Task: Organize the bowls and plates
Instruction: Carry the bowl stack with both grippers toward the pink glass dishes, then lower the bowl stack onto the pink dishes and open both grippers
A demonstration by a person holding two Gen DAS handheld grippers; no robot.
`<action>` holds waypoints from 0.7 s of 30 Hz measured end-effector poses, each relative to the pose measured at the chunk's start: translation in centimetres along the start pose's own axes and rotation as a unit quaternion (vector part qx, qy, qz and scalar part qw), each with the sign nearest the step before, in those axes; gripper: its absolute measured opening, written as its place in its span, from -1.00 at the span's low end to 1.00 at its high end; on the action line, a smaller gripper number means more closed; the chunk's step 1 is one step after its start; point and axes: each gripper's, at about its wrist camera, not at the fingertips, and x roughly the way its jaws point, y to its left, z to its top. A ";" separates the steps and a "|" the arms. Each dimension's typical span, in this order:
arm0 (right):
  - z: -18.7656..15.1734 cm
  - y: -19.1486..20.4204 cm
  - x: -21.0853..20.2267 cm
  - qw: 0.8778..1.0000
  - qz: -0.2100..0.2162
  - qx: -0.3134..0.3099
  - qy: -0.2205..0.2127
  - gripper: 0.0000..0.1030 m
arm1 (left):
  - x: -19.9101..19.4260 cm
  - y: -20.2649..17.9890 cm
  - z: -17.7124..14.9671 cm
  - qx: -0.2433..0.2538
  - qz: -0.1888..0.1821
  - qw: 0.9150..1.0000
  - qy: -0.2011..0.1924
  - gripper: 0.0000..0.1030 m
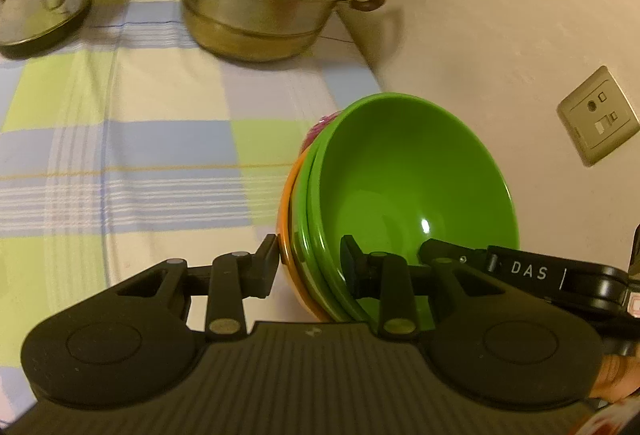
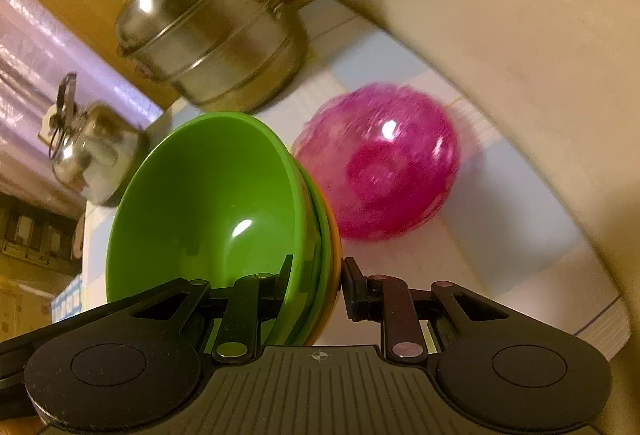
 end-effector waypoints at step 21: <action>7.8 -4.9 2.5 0.999 -0.037 0.002 -0.023 -0.56 | 9.0 -4.9 6.8 0.016 -0.017 0.999 0.028 -0.45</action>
